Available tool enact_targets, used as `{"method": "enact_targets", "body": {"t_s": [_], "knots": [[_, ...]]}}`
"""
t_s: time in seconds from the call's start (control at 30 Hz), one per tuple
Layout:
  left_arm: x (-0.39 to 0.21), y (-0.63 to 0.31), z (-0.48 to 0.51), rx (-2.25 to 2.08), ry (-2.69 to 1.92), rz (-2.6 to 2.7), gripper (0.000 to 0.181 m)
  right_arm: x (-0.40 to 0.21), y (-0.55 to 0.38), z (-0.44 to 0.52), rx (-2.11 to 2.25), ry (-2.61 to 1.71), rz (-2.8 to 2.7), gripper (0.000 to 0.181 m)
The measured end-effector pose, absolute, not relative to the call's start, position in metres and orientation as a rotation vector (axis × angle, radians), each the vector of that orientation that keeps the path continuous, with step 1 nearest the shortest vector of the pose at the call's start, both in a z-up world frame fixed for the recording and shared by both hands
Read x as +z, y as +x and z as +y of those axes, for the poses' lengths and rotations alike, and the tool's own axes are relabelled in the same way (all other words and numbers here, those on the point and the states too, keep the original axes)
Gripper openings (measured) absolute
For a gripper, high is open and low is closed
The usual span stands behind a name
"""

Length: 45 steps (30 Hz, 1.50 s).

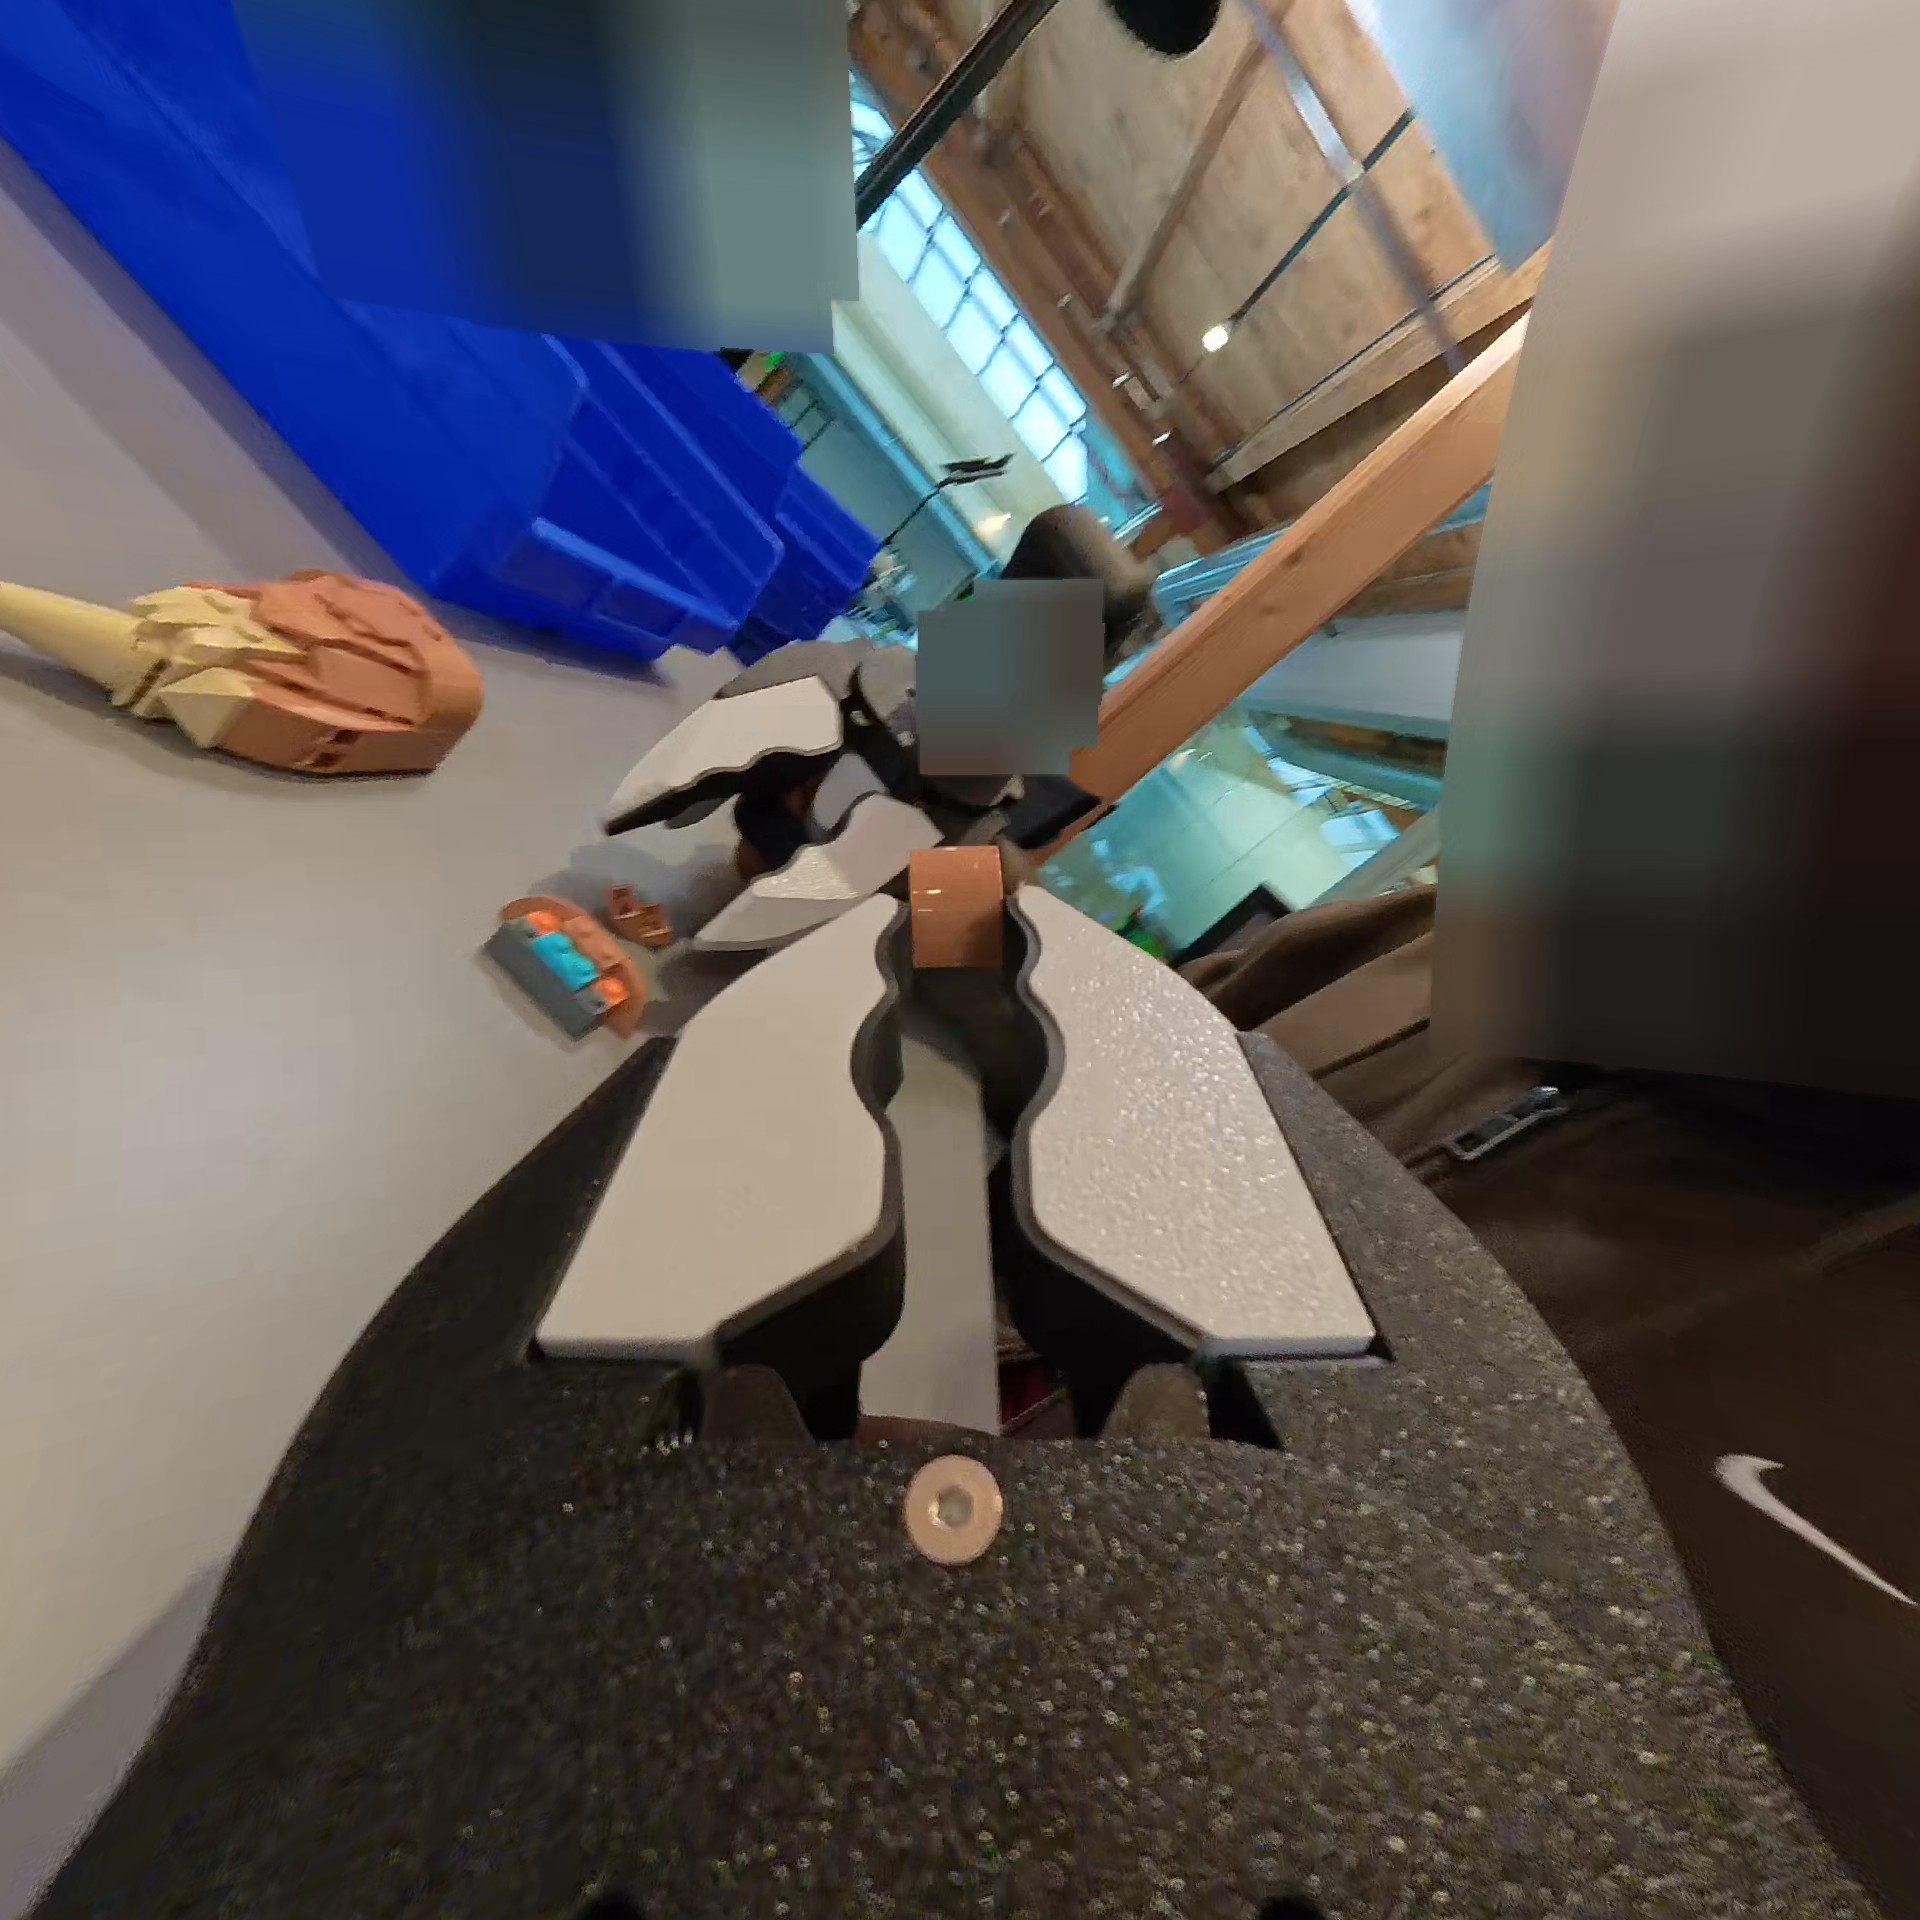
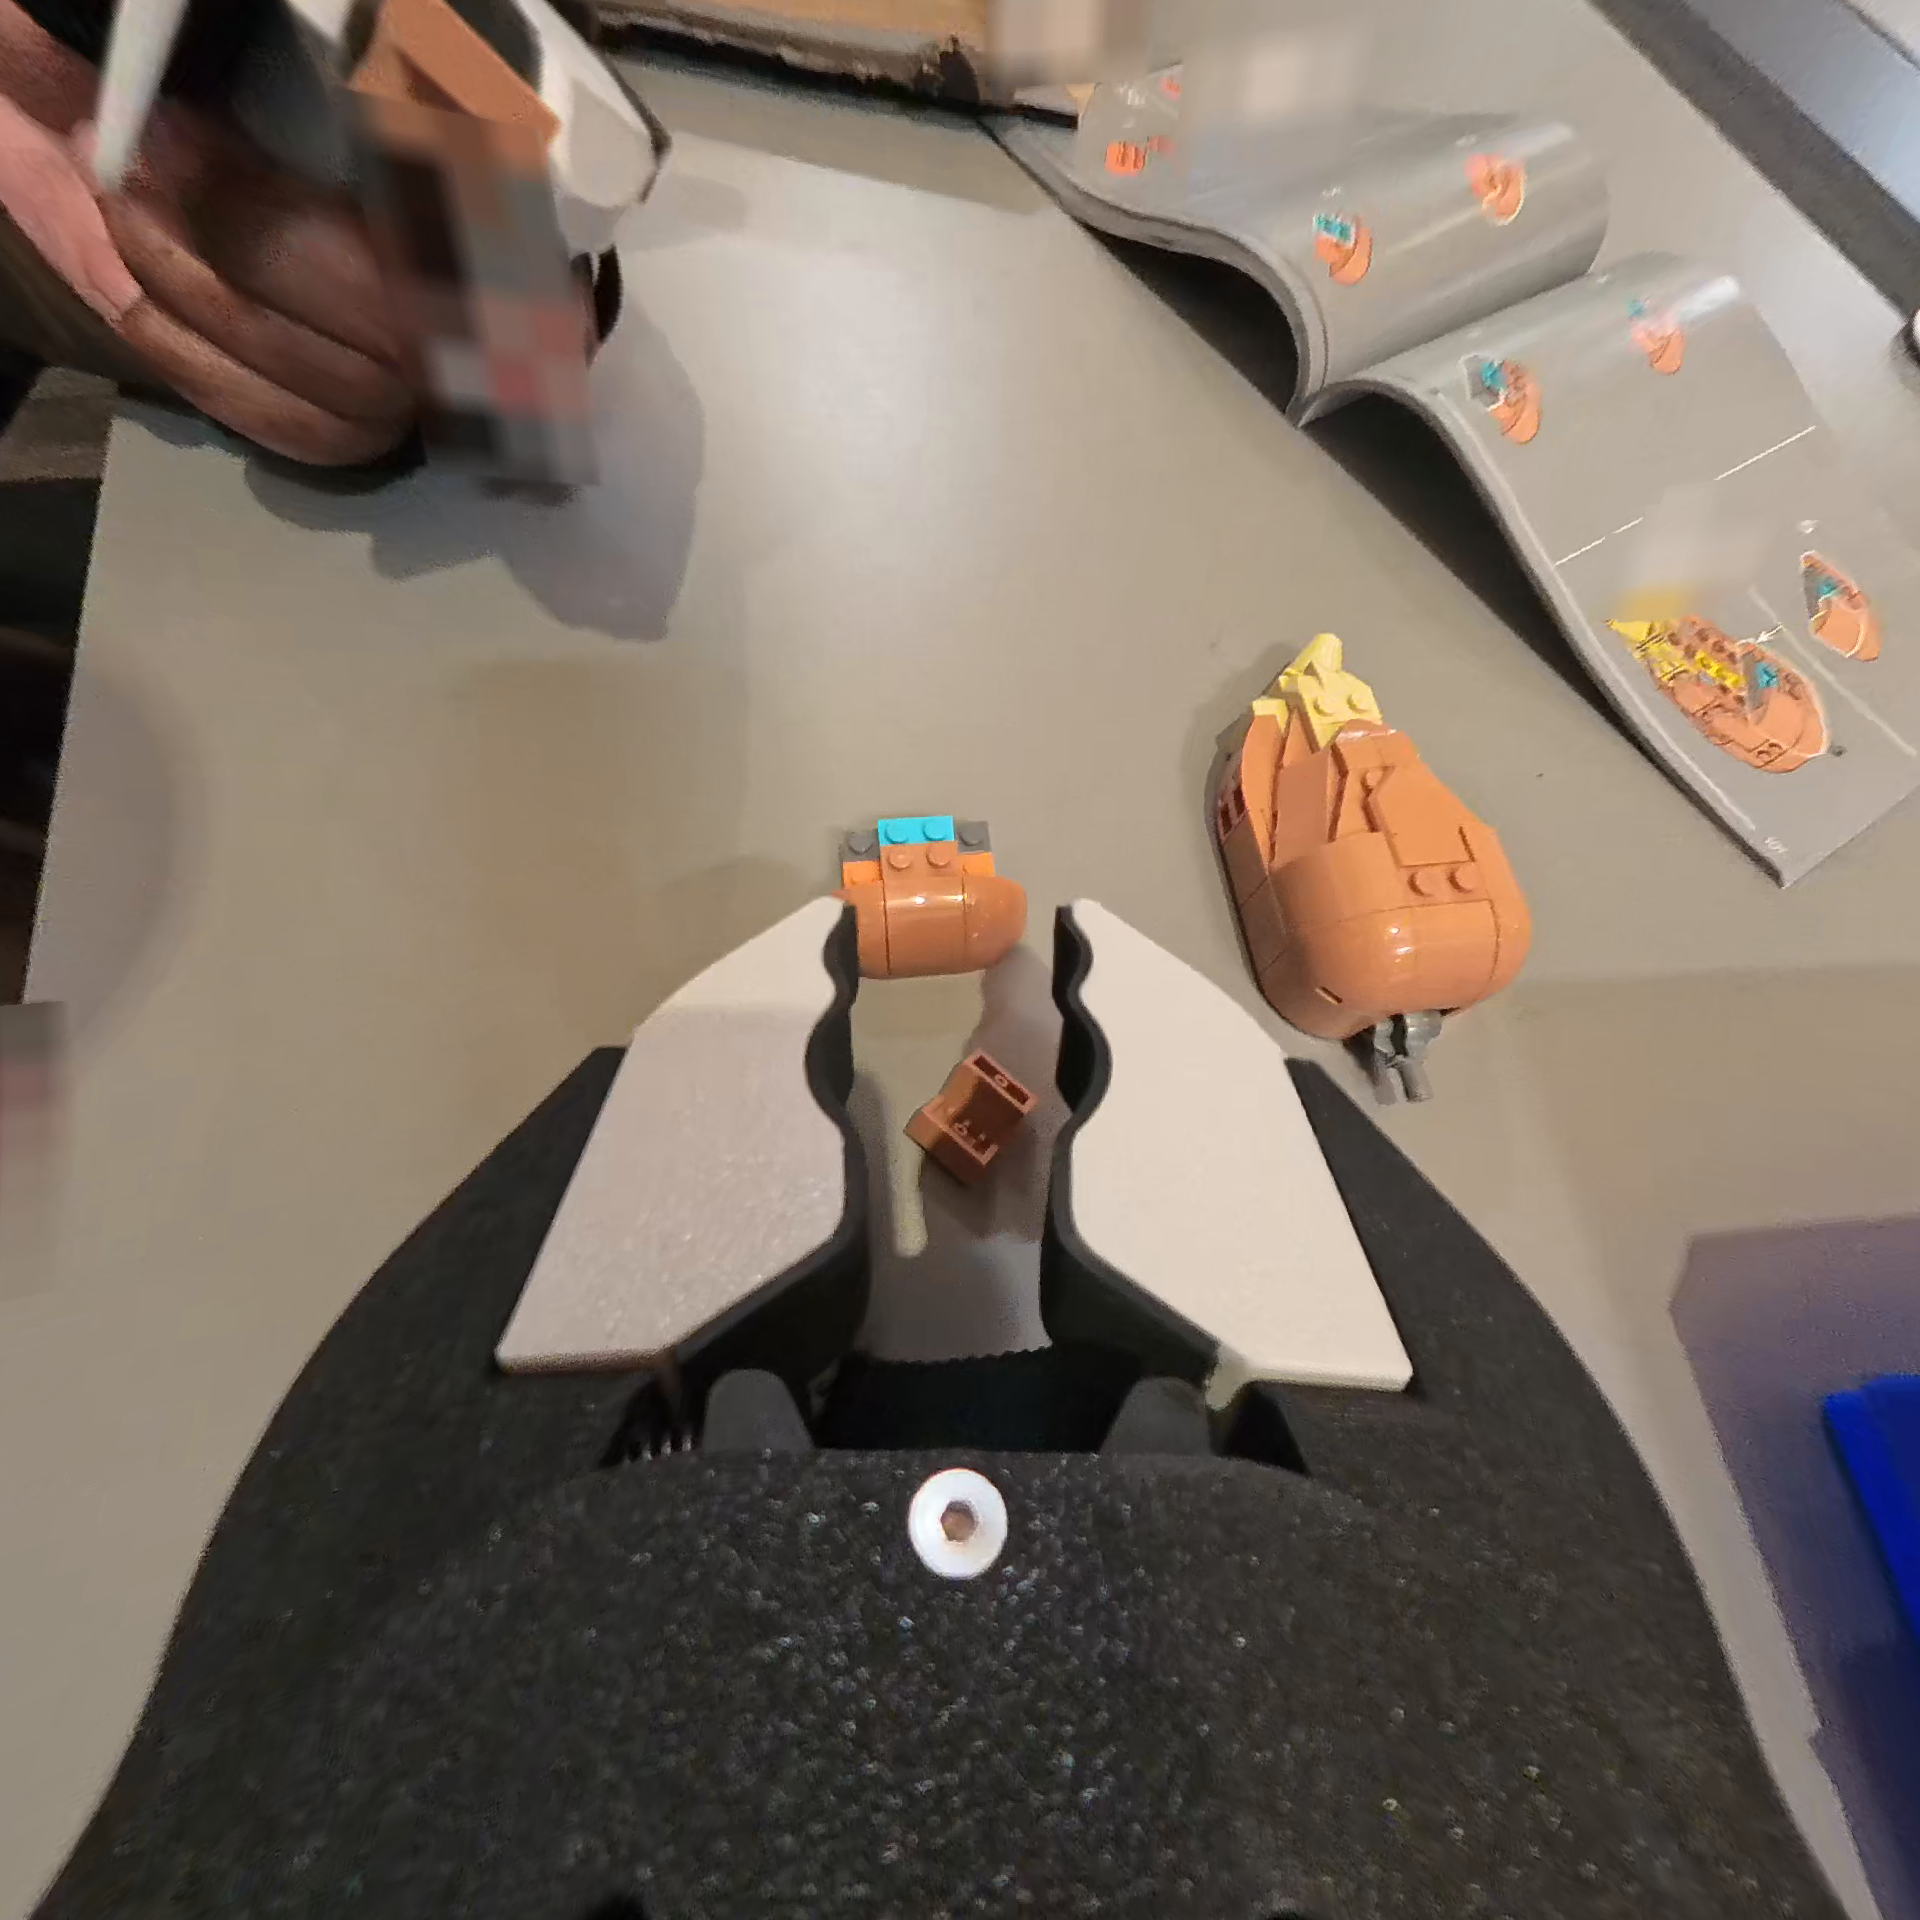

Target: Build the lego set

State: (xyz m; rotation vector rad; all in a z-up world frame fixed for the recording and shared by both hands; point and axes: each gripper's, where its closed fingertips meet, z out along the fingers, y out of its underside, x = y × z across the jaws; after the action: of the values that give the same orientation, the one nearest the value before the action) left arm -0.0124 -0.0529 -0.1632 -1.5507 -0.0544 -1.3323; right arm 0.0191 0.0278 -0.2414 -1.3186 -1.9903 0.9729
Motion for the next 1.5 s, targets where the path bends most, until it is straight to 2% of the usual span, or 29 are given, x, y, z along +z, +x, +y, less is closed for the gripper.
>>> {"method": "enact_targets", "body": {"t_s": [0.23, 0.6, 0.93, 1.3, 1.5], "knots": [[-0.213, -0.008, -0.041, -0.806, -1.964, 0.093, 0.017, -0.261, 0.016, 0.022, 0.9, -1.348, -2.114, 0.04], [-0.237, -0.015, -0.037, -0.548, -2.129, 0.167, 0.017, -0.265, 0.021, -0.003, 0.91, -1.356, -2.198, 0.044], [-0.239, -0.019, -0.041, -0.55, -2.136, 0.21, 0.017, -0.263, 0.017, 0.002, 0.905, -1.222, -2.307, 0.046], [-0.242, -0.025, -0.051, -0.537, -2.143, 0.309, 0.016, -0.264, 0.035, -0.035, 0.976, -1.196, -2.403, 0.042], [-0.241, -0.017, -0.057, -0.625, -2.131, 0.404, 0.016, -0.258, 0.024, -0.028, 0.911, -0.853, -2.523, 0.057]]}}
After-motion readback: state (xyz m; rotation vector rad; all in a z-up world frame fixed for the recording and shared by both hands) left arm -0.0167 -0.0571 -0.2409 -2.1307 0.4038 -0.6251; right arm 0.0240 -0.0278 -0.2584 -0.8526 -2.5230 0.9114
